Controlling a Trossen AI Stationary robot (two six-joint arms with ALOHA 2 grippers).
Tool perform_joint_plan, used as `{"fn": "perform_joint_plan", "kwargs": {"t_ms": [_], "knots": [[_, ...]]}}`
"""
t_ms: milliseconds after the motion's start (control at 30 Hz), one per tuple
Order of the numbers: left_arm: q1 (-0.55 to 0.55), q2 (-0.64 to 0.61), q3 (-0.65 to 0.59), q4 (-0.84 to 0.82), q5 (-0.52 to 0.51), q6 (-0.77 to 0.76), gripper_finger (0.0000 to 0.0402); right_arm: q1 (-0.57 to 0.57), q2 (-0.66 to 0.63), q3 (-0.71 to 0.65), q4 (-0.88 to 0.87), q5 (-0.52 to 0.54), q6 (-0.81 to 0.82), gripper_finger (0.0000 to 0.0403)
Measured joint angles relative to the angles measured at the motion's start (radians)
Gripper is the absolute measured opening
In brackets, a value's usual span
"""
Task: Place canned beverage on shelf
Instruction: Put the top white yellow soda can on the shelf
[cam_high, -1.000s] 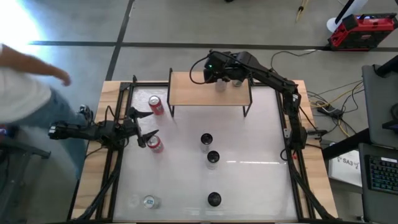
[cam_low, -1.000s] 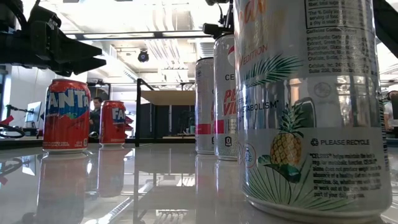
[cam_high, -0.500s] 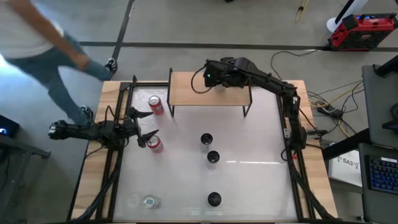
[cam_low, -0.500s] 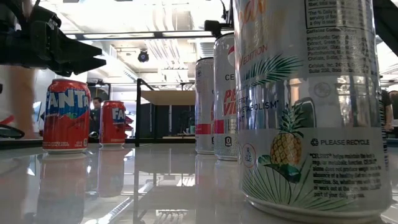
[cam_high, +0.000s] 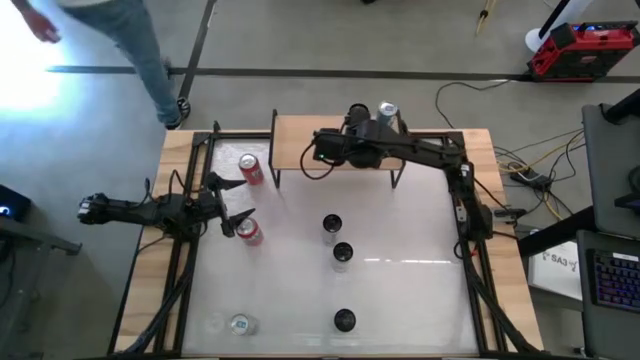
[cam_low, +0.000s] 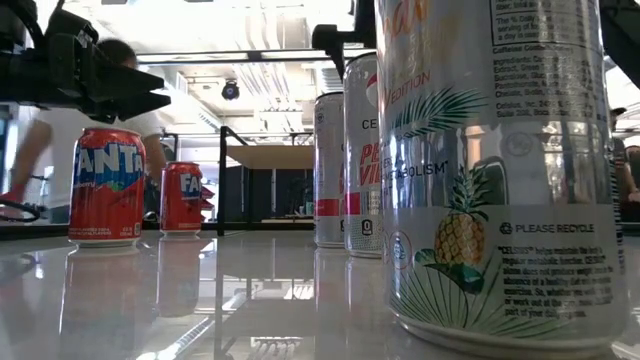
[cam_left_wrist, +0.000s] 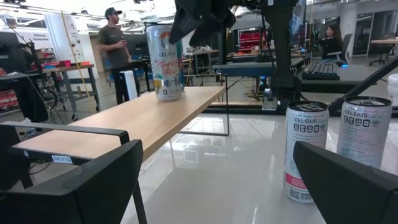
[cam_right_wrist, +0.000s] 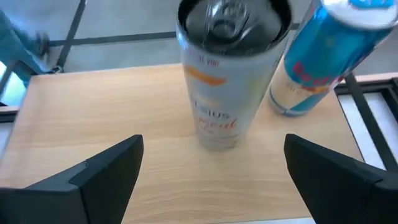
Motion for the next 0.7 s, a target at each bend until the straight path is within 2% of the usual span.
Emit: {"fn": "perform_joint_plan", "kwargs": {"t_ms": [367,700], "knots": [[0.0,0.0,0.0,0.0,0.0,0.0,0.04,-0.003,0.004,-0.096,0.0,-0.006,0.097,0.0372],[0.0,0.0,0.0,0.0,0.0,0.0,0.04,-0.004,0.006,-0.141,0.001,0.09,0.137,0.0372]]}}
